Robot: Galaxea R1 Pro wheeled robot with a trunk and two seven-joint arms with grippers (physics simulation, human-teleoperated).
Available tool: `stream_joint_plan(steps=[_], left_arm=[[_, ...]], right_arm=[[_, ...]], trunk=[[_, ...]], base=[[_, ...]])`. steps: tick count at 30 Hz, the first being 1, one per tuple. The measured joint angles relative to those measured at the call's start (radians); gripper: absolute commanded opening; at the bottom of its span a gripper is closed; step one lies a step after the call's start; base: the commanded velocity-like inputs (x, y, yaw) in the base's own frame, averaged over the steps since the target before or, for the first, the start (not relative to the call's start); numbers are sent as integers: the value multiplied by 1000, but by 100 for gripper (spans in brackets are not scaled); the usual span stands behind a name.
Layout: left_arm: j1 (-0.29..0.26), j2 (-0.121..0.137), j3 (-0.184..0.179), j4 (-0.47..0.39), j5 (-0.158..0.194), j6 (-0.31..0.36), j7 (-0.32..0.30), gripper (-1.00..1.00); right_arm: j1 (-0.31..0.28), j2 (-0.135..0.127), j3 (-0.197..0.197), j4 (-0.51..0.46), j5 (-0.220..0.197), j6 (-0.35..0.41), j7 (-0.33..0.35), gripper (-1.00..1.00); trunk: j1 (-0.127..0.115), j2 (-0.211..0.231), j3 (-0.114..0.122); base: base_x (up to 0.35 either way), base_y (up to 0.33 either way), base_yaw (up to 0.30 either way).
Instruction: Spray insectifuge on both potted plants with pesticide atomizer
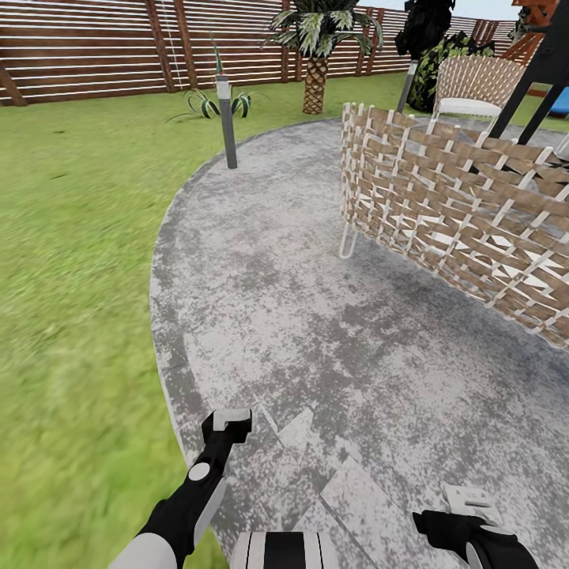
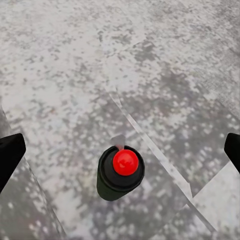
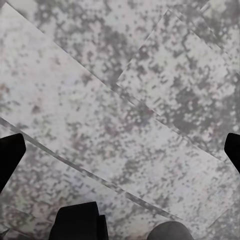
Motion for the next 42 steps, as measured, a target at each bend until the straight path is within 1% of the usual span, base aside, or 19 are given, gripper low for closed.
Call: stream_joint_plan(steps=[8,15,24,32,42], left_arm=[[0,0,0,0,0,0,0,100],[0,0,-1,0,0,0,0,100],[0,-1,-2,-5,1,0,0,100],[0,-2,-1,-12,1,1,0,100],[0,-2,-1,-27,1,0,0,100]], right_arm=[[0,0,0,0,0,0,0,100],[0,0,0,0,0,0,0,100],[0,0,0,0,0,0,0,100],[0,0,0,0,0,0,0,100],[0,0,0,0,-7,0,1,100]], trunk=[[0,0,0],[0,0,-3],[0,0,-3],[4,-2,-35],[8,-4,-87]], base=[[0,0,14],[0,0,143],[0,0,14],[0,0,0],[0,0,0]])
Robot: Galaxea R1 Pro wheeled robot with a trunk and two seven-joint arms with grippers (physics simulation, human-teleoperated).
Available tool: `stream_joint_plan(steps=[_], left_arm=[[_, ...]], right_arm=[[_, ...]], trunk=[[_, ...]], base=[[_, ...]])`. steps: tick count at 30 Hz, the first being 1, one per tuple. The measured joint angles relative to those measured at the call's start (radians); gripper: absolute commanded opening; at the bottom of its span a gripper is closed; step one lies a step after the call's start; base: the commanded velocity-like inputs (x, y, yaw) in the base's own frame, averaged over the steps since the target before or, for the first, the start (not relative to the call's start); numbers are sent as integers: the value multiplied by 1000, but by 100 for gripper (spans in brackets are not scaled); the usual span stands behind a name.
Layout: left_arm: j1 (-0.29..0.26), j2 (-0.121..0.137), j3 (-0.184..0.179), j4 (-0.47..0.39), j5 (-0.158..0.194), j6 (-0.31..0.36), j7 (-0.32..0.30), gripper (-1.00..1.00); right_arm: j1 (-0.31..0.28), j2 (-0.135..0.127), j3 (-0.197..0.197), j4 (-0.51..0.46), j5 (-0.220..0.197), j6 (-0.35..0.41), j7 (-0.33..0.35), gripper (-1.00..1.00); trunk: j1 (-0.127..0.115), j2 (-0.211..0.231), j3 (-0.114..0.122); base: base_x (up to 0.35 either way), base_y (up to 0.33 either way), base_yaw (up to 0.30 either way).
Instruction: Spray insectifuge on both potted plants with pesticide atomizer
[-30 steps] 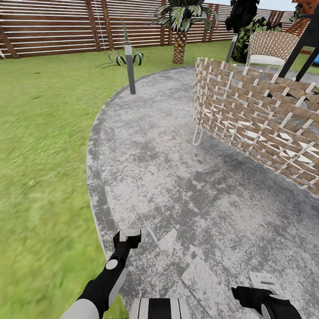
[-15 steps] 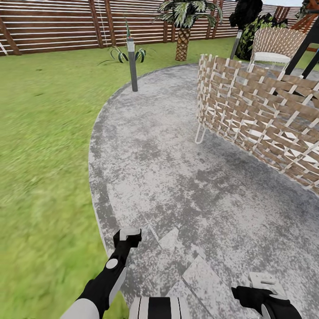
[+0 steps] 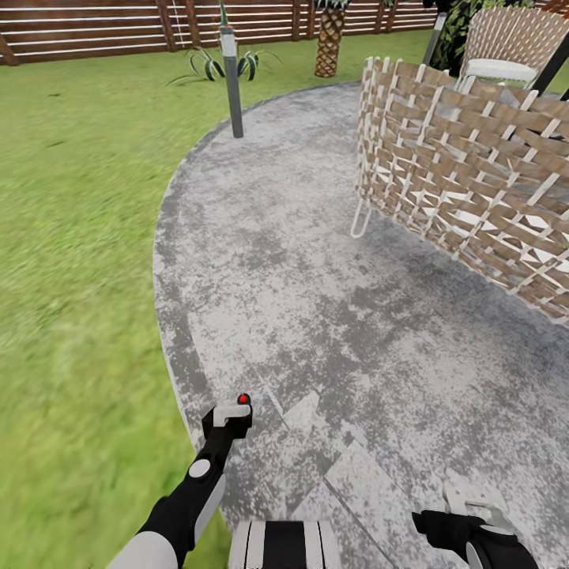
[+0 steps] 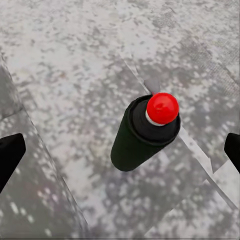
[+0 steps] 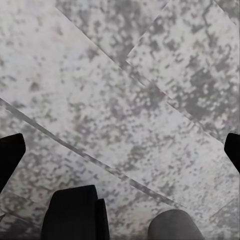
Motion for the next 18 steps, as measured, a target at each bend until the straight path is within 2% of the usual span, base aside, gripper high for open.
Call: stream_joint_plan(steps=[8,18], left_arm=[[0,-9,-3,-38,-1,0,0,100],[0,-13,-4,-74,-2,-2,0,100]], right_arm=[[0,0,0,0,0,0,0,100],[0,0,0,0,0,0,0,100]], trunk=[[4,-2,-44],[4,-2,-59]], base=[[0,0,0],[0,0,0]])
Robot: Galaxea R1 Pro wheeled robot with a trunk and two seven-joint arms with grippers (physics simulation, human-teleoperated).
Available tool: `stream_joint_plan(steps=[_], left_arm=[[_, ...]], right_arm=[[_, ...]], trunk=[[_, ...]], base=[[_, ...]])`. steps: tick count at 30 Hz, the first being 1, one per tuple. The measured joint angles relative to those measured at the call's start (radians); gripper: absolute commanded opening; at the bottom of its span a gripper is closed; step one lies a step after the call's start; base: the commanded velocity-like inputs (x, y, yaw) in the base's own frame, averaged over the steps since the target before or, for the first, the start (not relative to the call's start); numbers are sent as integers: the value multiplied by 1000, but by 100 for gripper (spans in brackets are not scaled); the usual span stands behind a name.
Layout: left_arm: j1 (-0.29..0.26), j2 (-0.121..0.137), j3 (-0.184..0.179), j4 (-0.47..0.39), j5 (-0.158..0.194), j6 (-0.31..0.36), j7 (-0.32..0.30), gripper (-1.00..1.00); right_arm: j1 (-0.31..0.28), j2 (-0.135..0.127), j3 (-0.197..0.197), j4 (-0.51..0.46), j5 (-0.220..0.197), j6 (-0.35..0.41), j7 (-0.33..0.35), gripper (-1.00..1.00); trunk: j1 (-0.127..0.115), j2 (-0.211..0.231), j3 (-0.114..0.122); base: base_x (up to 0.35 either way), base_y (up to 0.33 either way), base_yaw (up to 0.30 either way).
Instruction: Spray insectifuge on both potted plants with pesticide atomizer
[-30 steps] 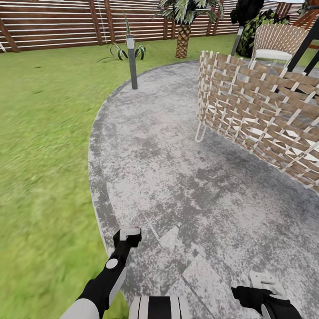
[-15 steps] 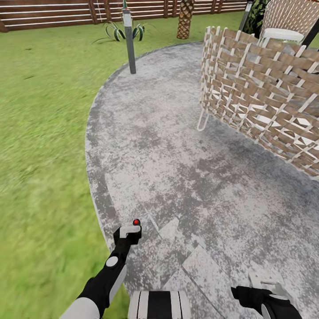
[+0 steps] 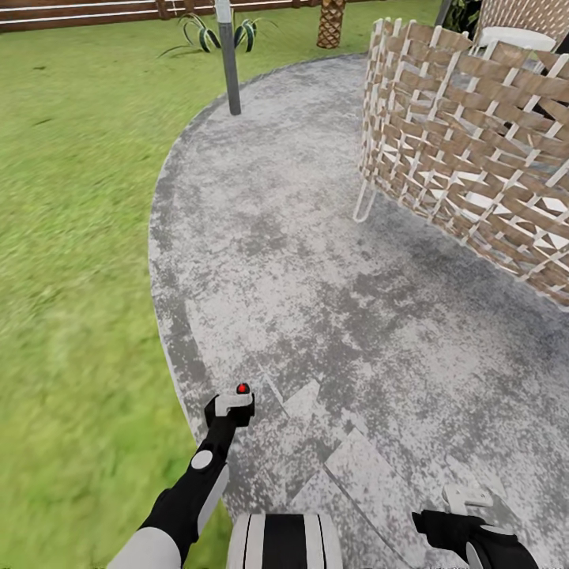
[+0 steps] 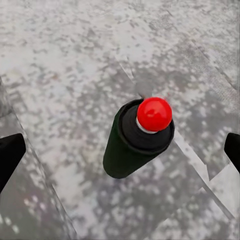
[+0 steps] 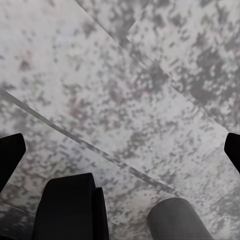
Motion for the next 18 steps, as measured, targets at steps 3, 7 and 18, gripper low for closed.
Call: stream_joint_plan(steps=[3,7,18], left_arm=[[0,0,-1,-3,0,-5,0,100],[0,0,-1,-3,0,-37,0,100],[0,2,-1,-3,0,-55,0,100]], right_arm=[[0,-1,0,0,0,0,0,100],[0,-1,-1,0,0,0,0,100],[0,-1,-2,0,0,0,0,100]], trunk=[[0,0,-3],[0,0,-4],[0,0,-4]], base=[[16,-2,0],[84,-45,0],[11,-6,0]])
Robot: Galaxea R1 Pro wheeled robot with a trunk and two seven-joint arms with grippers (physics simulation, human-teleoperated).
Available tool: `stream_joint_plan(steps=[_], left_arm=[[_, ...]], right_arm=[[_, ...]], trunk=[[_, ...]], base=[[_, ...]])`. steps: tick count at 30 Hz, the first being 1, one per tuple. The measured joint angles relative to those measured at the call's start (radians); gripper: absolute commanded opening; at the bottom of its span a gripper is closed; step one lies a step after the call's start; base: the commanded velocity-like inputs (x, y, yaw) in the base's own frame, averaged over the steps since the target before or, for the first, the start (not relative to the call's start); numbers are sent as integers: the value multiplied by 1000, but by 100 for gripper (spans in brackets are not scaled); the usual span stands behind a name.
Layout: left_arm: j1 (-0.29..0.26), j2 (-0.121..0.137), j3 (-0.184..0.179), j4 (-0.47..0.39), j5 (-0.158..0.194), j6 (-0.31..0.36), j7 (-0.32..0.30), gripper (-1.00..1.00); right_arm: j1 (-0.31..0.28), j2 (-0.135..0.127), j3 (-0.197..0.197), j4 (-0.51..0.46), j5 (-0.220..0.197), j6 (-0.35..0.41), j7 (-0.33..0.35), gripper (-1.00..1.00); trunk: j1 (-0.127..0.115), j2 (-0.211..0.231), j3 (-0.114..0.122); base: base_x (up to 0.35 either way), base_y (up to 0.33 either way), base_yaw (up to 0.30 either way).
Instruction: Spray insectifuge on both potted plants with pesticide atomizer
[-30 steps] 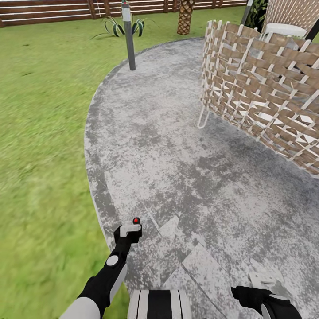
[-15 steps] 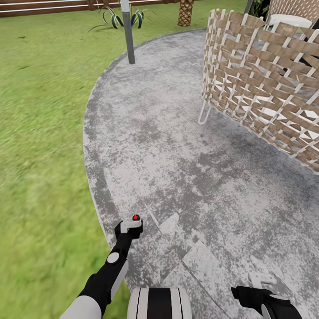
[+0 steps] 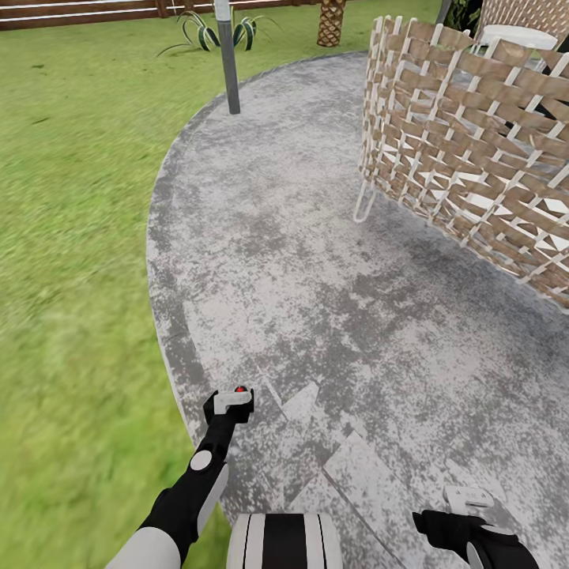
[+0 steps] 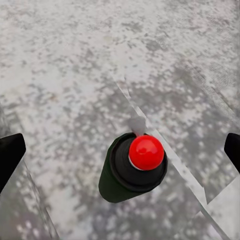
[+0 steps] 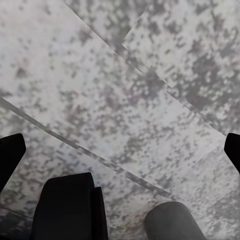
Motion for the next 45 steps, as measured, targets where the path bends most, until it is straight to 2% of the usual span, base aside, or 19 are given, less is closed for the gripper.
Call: stream_joint_plan(steps=[37,45], left_arm=[[0,0,0,0,-1,3,15,100],[0,0,0,0,-1,3,15,100]], right_arm=[[0,0,-1,-2,0,0,0,100],[0,1,-1,-2,0,0,0,100]], trunk=[[0,0,-6],[4,-2,-39]], base=[[0,0,-43],[0,0,-21]])
